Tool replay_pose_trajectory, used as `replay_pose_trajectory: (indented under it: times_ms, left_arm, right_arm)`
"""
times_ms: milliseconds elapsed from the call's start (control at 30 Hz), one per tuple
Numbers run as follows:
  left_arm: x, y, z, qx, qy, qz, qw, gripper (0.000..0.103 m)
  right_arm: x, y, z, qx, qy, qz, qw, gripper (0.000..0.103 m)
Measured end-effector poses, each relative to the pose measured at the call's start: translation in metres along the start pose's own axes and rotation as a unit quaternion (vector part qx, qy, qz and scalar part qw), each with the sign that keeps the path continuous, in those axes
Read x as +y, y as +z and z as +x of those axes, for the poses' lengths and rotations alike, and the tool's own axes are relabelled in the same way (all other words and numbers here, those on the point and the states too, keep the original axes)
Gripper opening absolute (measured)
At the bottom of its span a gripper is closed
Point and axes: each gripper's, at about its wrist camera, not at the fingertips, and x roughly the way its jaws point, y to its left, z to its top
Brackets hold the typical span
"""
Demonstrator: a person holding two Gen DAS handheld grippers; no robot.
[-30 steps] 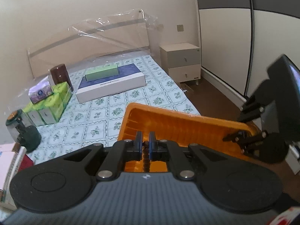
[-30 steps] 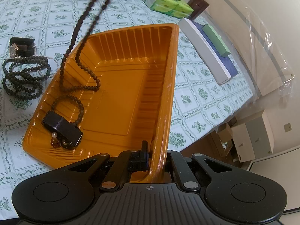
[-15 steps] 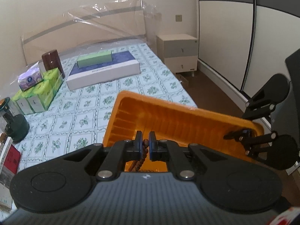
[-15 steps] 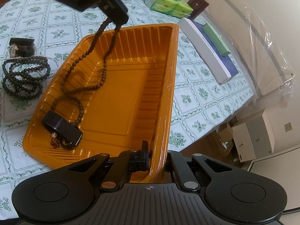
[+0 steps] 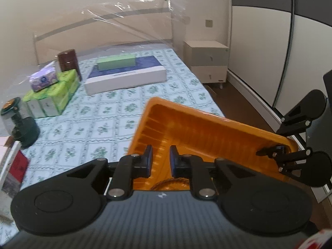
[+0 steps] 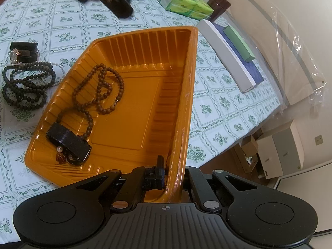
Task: Organize jewelry
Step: 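Lift the brown bead strand over the tray and release it with the left gripper, then grasp the black cylindrical item from the pile with the left gripper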
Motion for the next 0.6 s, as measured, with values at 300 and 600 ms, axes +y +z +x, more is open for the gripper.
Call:
replay_pose_trajectory:
  times_ms: [300, 600]
  left_arm:
    - [0.041, -0.053, -0.048, 0.003, 0.085, -0.026, 0.9960, 0.021]
    - [0.077, -0.124, -0.097, 0.019, 0.171, -0.073, 0.9824, 0.030]
  right_arm:
    - [0.000, -0.001, 0.000, 0.000, 0.000, 0.002, 1.000, 0.003]
    - [0.000, -0.004, 0.000, 0.000, 0.001, 0.004, 1.000, 0.003]
